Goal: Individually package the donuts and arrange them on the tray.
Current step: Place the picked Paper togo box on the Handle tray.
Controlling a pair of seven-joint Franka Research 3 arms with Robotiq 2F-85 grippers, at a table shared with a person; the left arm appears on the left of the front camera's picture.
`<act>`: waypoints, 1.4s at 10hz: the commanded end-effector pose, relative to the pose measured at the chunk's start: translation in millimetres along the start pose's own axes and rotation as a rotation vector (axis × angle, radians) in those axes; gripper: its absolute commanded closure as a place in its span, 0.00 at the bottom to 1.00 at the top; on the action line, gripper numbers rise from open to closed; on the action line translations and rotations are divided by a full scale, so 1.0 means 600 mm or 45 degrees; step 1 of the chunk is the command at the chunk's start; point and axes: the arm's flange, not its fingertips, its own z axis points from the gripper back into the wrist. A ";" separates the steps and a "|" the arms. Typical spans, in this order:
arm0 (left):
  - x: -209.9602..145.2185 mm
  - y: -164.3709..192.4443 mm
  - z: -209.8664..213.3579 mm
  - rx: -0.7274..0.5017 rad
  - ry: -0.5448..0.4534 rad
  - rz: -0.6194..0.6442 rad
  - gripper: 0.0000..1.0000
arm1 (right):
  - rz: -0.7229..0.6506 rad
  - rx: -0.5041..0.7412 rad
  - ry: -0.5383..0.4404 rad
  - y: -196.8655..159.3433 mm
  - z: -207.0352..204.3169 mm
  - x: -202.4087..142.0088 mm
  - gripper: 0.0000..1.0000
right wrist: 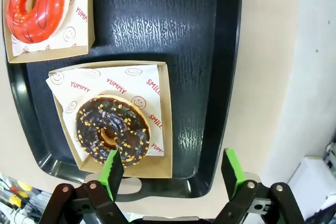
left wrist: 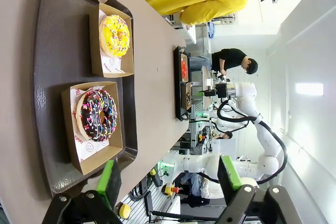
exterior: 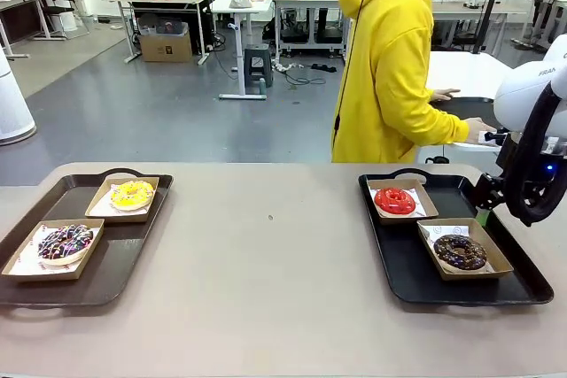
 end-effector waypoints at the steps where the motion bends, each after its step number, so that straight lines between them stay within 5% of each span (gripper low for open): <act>1: -0.005 -0.006 0.000 -0.008 -0.012 -0.006 0.03 | -0.005 0.003 -0.002 0.002 -0.002 0.001 0.04; 2: -0.005 -0.006 0.000 -0.008 -0.012 -0.006 0.03 | 0.000 0.000 0.000 0.000 0.000 0.000 0.04; 5: -0.005 -0.006 0.000 -0.008 -0.012 -0.006 0.03 | 0.464 0.807 0.203 -0.052 0.035 -0.009 0.04; 9: -0.005 -0.006 0.000 -0.008 -0.012 -0.006 0.03 | 0.483 1.525 0.030 -0.197 0.042 -0.002 0.04; 11: -0.005 -0.006 0.000 -0.008 -0.012 -0.006 0.03 | 0.393 1.697 -0.093 -0.263 0.016 -0.029 0.04; 14: -0.005 -0.006 0.000 -0.008 -0.012 -0.006 0.03 | 0.175 1.736 -0.302 -0.326 -0.020 -0.091 0.04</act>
